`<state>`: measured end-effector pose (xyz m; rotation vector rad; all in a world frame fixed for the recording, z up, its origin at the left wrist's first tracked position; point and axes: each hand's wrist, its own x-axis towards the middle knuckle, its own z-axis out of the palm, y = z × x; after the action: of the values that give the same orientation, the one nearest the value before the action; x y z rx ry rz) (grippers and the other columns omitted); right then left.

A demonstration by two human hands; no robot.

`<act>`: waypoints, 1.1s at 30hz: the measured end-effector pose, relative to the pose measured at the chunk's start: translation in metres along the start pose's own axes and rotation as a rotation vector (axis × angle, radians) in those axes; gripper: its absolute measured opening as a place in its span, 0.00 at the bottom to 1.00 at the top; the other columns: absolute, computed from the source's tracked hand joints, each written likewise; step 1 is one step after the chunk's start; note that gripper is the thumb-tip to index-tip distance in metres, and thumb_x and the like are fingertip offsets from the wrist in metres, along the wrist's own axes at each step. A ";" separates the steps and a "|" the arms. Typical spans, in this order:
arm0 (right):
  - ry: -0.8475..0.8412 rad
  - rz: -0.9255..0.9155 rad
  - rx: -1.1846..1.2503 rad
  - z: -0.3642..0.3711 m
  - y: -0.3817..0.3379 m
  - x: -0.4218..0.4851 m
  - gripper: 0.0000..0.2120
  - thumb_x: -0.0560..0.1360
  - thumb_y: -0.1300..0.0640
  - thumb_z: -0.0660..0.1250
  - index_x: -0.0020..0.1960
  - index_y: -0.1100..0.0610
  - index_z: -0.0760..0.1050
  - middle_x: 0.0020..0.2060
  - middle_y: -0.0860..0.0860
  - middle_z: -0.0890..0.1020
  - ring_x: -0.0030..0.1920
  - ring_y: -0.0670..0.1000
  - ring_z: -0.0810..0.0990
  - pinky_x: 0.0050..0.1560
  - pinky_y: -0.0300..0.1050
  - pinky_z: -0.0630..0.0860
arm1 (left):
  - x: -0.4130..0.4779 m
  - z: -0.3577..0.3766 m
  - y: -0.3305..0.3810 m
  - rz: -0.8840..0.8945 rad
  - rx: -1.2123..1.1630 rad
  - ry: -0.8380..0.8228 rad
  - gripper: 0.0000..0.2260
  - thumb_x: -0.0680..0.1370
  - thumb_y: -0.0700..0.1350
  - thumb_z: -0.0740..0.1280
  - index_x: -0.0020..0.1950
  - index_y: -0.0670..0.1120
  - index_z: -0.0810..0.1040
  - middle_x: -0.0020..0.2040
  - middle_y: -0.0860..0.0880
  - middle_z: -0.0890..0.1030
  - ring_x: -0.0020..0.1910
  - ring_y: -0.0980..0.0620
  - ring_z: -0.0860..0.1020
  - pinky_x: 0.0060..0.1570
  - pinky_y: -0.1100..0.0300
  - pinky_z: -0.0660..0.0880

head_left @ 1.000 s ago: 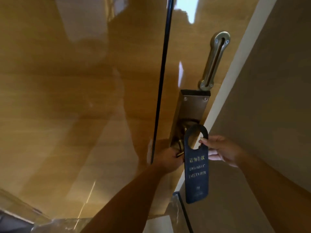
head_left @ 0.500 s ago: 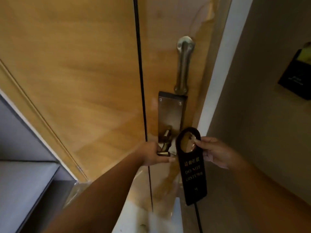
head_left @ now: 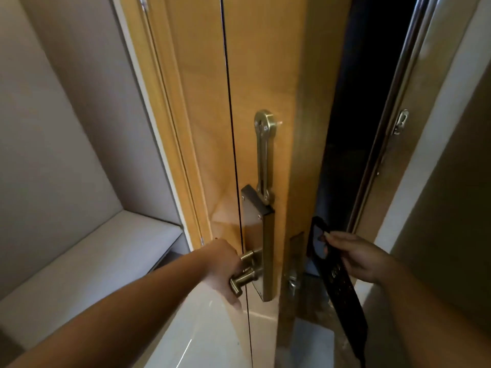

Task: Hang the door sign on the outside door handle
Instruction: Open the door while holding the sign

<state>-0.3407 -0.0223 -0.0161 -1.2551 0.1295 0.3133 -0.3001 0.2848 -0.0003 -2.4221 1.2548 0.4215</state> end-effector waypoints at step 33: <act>-0.215 0.130 -0.634 0.402 0.132 0.135 0.12 0.73 0.47 0.68 0.48 0.55 0.82 0.43 0.56 0.83 0.48 0.59 0.81 0.56 0.55 0.76 | -0.347 0.209 -0.091 -1.293 -1.064 0.385 0.16 0.74 0.30 0.64 0.61 0.34 0.71 0.57 0.34 0.75 0.52 0.43 0.75 0.54 0.52 0.73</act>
<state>-0.2826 0.4168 -0.0474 -1.8317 -0.0831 0.6316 -0.4364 0.6761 -0.0189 -3.5696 -0.9105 0.2037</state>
